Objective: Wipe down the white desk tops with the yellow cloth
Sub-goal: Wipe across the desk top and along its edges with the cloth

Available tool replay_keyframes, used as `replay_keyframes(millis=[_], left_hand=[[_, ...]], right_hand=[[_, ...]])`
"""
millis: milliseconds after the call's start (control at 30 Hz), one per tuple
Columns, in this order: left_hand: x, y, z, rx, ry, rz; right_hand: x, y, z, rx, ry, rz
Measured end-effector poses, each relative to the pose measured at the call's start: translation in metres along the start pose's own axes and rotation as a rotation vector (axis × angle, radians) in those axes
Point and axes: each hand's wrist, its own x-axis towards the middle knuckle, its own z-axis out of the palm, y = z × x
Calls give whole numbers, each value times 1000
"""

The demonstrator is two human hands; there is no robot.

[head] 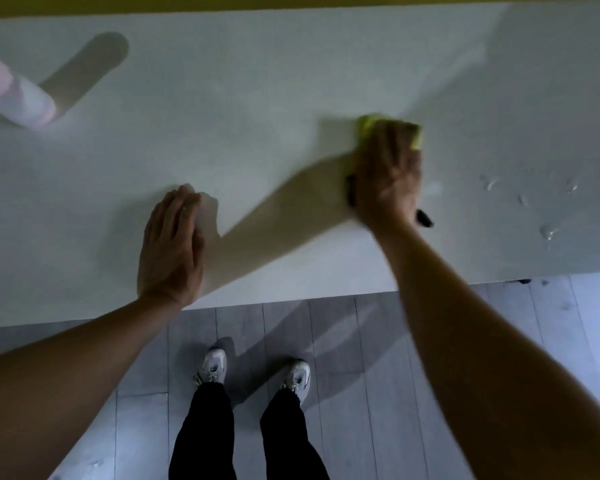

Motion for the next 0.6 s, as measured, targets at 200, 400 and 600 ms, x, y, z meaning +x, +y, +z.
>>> replay_keyframes(millis=[200, 400, 600], left_hand=[[3, 1, 3, 12, -9, -26], [1, 0, 4, 36, 12, -31], [2, 0, 2, 30, -8, -37]], right_hand=[[14, -1, -14, 105, 91, 392], [-6, -177, 29, 159, -57, -158], [-1, -192, 39, 210, -69, -324]])
